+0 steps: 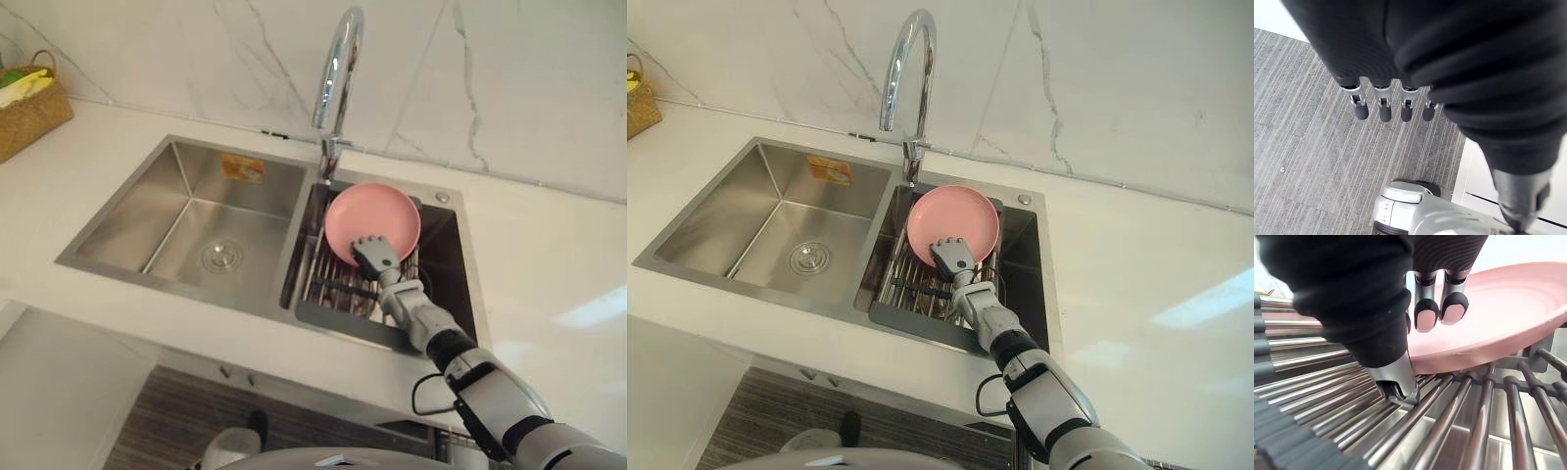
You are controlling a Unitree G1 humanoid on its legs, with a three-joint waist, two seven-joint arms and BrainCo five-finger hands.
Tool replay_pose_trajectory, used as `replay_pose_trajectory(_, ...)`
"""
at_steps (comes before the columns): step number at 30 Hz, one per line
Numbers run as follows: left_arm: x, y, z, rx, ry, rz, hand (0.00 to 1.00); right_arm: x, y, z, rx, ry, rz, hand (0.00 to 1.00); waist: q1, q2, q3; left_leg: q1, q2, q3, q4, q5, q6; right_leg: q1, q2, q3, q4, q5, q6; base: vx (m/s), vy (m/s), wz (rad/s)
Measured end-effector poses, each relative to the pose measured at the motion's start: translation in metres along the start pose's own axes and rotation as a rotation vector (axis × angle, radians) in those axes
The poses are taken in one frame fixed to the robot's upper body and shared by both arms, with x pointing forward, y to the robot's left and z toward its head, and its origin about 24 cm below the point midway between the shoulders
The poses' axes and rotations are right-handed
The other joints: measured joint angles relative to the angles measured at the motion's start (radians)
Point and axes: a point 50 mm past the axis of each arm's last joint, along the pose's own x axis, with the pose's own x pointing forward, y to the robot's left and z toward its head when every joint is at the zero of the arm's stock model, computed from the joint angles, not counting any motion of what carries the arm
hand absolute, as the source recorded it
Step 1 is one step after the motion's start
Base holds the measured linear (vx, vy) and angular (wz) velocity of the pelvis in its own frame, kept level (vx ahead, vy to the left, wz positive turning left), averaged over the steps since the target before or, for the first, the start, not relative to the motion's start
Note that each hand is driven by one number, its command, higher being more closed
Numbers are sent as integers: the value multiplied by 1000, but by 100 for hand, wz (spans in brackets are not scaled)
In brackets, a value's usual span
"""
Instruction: Walk over to the sink, pick up the cup, carry it to the dishwasher, place the cup inside the dishwasher, then close the dishwasher door
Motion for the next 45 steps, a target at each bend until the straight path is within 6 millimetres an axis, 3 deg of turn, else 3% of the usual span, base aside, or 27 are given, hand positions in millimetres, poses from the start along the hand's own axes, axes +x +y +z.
replay_pose_trajectory(15, 0, 1, 1, 31, -8, 8, 0, 0, -1, -4, 12, 31, 1, 100, 2, 0, 0, 2, 0, 8, 0, 0, -2, -1, -3, 3, -1, 6, 9, 0, 0, 0)
replay_pose_trajectory(21, 0, 0, 2, 38, -15, 9, 0, 0, -7, -10, 43, 81, -75, 100, 1, 1, 1, 3, 0, 13, 0, 1, -1, -2, -6, 5, -3, 7, 9, 0, 0, -1)
replay_pose_trajectory(32, -1, -1, 4, 37, -21, 5, 0, 8, -62, -34, 106, 162, -394, 100, -32, 12, 5, 9, 3, 61, 0, 0, -1, -18, -8, 54, -8, 21, 10, 3, -1, -11)
replay_pose_trajectory(45, -1, -3, 3, 51, -11, 1, 0, 9, -84, -34, 153, 140, -491, 100, -49, 23, -1, 7, 15, 82, 0, -4, -7, -21, 3, 64, -27, 33, 5, -8, -4, -4)
